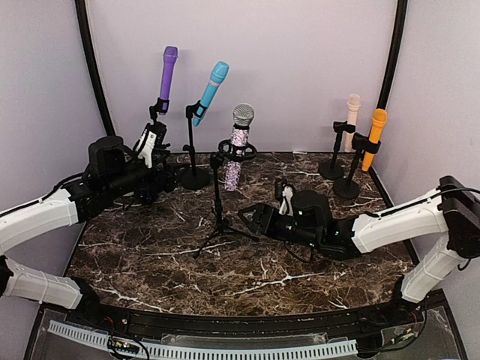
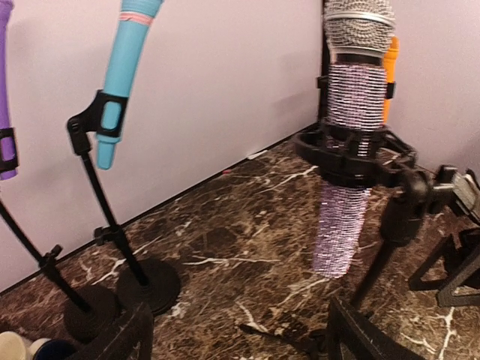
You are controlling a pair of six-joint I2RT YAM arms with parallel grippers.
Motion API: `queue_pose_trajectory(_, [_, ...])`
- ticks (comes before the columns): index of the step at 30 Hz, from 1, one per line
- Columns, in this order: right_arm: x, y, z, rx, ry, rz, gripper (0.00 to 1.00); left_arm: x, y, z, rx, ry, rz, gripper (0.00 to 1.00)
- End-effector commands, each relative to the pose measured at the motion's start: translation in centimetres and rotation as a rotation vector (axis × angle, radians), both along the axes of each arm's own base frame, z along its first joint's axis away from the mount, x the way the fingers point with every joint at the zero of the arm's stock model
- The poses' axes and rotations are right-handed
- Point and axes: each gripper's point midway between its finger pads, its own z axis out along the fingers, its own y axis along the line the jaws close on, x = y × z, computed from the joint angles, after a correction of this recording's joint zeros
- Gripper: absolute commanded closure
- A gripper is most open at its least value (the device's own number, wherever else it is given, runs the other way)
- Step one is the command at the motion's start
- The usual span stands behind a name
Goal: Remove the microphone from the stand
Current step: Unscrew the knob on the stand of the microphone stand.
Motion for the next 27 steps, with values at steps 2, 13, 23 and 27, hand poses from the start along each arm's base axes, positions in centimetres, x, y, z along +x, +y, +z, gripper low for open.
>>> queue_pose_trajectory(2, [0.2,3.9,1.3,0.095,-0.006,0.06,0.21,3.2,5.5,0.4,0.112,-0.03,0.307,0.18])
queue_pose_trajectory(13, [1.3,8.0,0.9,0.128,-0.01,0.106,0.32,3.3,5.4,-0.3,0.101,-0.023,0.305,0.18])
queue_pose_trajectory(23, [2.4,8.1,0.7,0.145,0.008,0.042,0.48,3.4,5.3,-0.7,0.107,-0.018,0.304,0.18])
queue_pose_trajectory(27, [2.4,8.6,1.0,0.151,0.002,0.05,0.51,3.4,5.3,-0.7,0.108,-0.02,0.306,0.18])
